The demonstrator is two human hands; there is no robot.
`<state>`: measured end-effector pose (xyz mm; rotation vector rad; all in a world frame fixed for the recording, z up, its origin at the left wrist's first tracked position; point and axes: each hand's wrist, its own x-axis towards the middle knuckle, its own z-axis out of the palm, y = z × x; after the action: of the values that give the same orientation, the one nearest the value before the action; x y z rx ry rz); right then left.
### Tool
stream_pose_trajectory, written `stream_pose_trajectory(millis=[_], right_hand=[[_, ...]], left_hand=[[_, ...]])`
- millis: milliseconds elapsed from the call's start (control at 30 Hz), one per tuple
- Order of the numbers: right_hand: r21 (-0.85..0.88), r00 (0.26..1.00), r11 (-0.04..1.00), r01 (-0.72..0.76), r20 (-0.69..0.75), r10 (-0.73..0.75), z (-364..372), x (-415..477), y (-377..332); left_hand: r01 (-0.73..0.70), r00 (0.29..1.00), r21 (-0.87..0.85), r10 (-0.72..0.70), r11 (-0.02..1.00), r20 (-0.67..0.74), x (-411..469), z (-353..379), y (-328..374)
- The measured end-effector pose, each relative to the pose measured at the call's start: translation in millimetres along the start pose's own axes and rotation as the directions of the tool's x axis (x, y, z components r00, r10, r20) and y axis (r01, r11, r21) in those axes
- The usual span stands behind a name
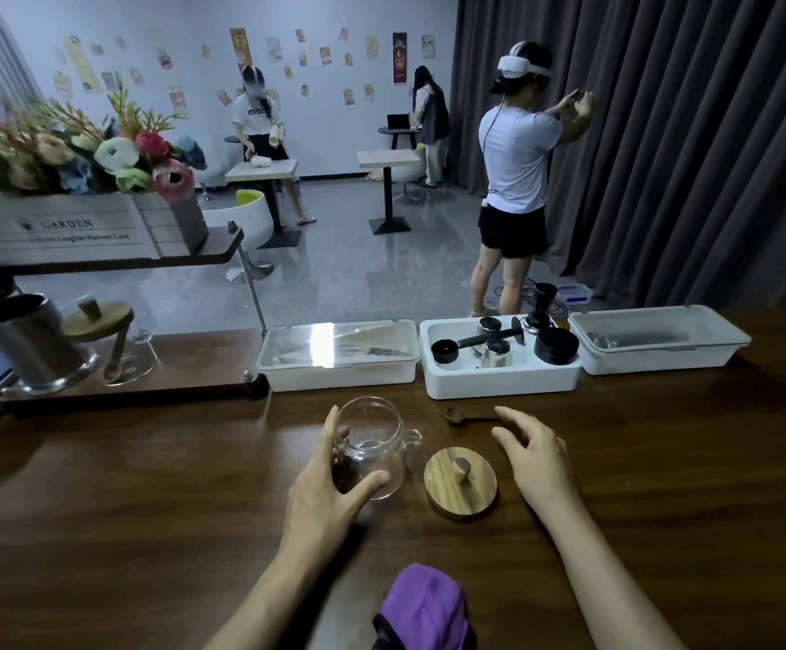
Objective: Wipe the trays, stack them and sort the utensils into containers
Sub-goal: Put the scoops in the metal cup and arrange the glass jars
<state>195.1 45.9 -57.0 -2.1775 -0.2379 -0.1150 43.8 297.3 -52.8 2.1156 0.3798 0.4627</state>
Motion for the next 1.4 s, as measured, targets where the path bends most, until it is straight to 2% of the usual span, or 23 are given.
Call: stream_pose_trajectory(millis=[133, 333, 567, 767, 867, 1000, 1233, 1333, 1400], right_hand=[[-0.175, 1.000, 0.985, -0.001, -0.020, -0.003, 4.0, 17.5, 2.8], [-0.295, 1.000, 0.956, -0.013, -0.021, 0.007, 10.2, 31.8, 2.8], [-0.304, 1.000, 0.953, 0.001, 0.004, 0.001, 7.1, 35.9, 2.7], [-0.297, 0.993, 0.955, -0.004, 0.109, 0.038, -0.5, 39.0, -1.3], [-0.225, 0.989, 0.974, 0.000, 0.145, 0.033, -5.3, 37.1, -2.3], [0.050, 0.981, 0.997, -0.064, 0.184, 0.053, -11.7, 30.3, -15.1], [0.406, 0.963, 0.913, -0.045, 0.262, -0.069, -8.9, 13.8, -73.3], [0.459, 0.954, 0.888, -0.015, 0.273, -0.126, -5.6, 9.2, -95.8], [0.437, 0.944, 0.899, 0.011, 0.292, -0.154, -1.2, 8.1, -104.8]], left_hand=[[0.011, 1.000, 0.000, -0.011, 1.000, -0.007, 0.5, 0.9, -0.8], [0.028, 1.000, -0.009, -0.028, 1.000, -0.012, 8.2, 1.8, 1.8], [0.030, 1.000, -0.003, -0.030, 1.000, -0.007, 16.9, 3.4, 1.9], [0.027, 1.000, -0.003, -0.027, 1.000, -0.013, 17.8, 3.8, 0.7], [0.026, 1.000, -0.004, -0.026, 1.000, -0.011, 17.7, 3.9, 1.9], [0.019, 1.000, 0.000, -0.019, 1.000, -0.012, 17.7, 3.5, 1.7], [0.014, 1.000, -0.003, -0.014, 1.000, -0.015, 16.7, 2.9, 3.5], [0.006, 1.000, -0.012, -0.006, 1.000, -0.013, 15.8, 2.6, 3.5], [-0.001, 1.000, -0.018, 0.000, 1.000, -0.014, 15.2, 2.0, 3.8]])
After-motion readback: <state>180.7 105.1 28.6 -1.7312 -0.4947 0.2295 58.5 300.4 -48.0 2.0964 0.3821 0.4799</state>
